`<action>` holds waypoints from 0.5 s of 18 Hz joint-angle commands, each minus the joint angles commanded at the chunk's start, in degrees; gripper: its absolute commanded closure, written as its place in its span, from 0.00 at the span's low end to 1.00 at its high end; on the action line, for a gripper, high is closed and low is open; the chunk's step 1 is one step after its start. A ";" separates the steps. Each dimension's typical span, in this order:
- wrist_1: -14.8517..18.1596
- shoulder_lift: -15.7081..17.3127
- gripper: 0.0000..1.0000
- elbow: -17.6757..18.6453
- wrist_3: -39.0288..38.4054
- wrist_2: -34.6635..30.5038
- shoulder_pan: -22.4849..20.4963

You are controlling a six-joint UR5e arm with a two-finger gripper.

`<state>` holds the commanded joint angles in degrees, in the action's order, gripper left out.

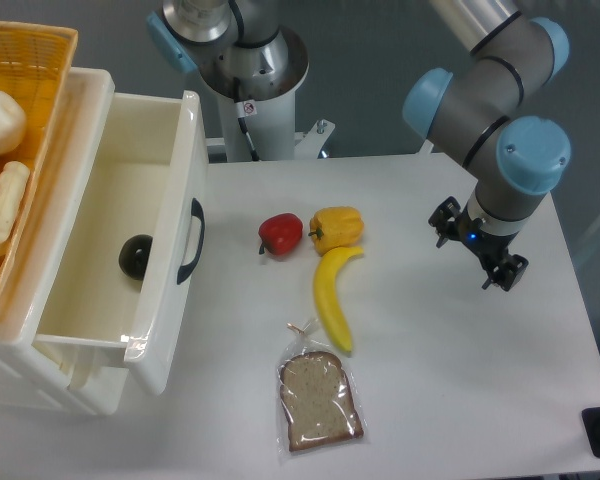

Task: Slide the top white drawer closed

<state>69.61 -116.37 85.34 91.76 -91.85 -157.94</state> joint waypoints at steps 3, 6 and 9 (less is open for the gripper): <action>0.00 0.09 0.00 0.26 0.00 0.09 0.18; -0.35 0.00 0.00 1.66 -1.66 0.26 0.44; -0.44 1.49 0.00 6.23 -3.60 0.18 0.70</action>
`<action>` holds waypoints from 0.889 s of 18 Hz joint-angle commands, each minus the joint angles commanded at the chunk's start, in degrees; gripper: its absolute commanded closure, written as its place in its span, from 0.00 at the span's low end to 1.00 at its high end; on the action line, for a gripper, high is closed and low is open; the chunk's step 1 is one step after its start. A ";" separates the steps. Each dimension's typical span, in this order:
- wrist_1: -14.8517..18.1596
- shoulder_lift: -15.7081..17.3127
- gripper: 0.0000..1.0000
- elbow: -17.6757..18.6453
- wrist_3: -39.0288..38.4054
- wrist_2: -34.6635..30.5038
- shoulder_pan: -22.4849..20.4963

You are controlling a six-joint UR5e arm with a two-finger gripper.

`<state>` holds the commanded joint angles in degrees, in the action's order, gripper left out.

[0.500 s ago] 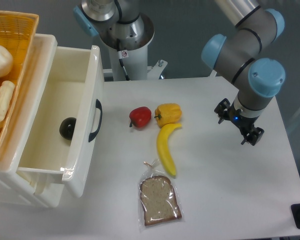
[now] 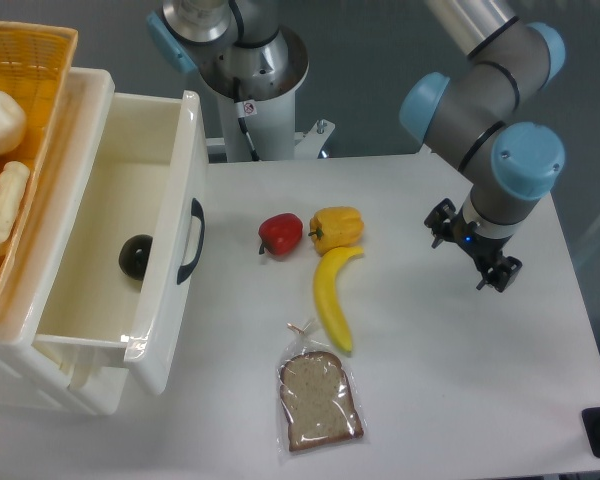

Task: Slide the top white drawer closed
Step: 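Move the gripper across the table toward the open white drawer's front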

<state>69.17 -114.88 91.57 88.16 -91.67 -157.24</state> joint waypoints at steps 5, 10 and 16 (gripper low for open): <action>0.70 5.18 0.00 4.23 -6.48 0.00 2.72; 0.79 5.45 0.19 3.27 -18.35 6.13 6.51; 0.88 6.95 0.76 2.83 -30.75 14.23 10.98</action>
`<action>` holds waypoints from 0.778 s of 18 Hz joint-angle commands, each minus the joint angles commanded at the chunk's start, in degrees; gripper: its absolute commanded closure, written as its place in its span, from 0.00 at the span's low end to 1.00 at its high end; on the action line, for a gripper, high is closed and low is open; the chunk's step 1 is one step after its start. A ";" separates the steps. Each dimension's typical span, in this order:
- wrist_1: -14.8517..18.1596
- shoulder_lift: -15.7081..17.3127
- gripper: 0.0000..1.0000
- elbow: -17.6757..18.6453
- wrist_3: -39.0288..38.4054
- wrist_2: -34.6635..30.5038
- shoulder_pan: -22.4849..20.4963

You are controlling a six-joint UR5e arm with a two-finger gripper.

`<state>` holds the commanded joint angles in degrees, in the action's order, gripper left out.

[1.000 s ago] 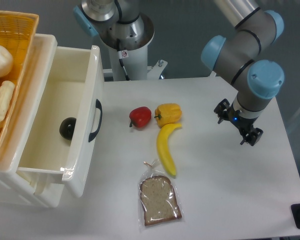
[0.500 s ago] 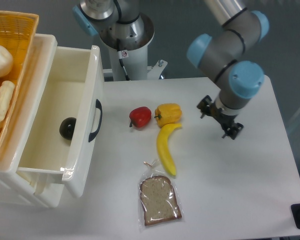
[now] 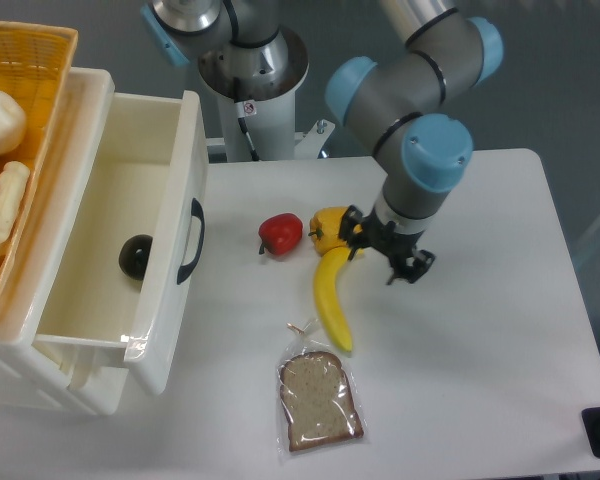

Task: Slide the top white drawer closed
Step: 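Move the gripper across the table toward the open white drawer's front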

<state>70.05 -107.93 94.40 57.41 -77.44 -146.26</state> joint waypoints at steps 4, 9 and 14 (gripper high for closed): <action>6.84 1.57 0.84 -0.18 -1.60 1.24 2.82; 15.73 5.01 0.86 -0.18 -1.60 7.03 2.82; 17.05 5.45 0.86 -0.18 -4.58 12.14 4.49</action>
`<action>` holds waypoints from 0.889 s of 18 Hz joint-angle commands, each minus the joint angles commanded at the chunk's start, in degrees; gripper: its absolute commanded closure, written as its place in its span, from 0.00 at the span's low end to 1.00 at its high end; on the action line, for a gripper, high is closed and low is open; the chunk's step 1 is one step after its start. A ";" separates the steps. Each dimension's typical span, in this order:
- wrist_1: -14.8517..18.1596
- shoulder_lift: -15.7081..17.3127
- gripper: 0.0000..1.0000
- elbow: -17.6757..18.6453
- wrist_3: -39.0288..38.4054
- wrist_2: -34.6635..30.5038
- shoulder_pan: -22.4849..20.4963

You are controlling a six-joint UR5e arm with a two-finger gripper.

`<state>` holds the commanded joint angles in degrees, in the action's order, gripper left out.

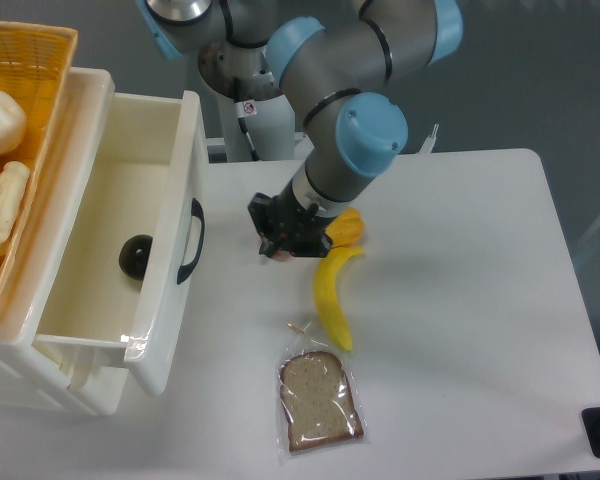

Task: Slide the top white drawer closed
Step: 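Move the gripper across the table toward the open white drawer's front, then push the drawer front with the gripper into the cabinet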

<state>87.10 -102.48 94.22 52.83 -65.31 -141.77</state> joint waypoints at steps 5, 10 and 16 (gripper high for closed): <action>0.09 -0.09 0.86 0.00 -0.80 2.73 0.53; 1.06 -0.09 0.89 -0.44 -1.06 4.83 0.44; 1.23 -0.09 0.89 -0.44 -1.15 6.42 1.23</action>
<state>88.33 -102.57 93.78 51.68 -58.89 -140.54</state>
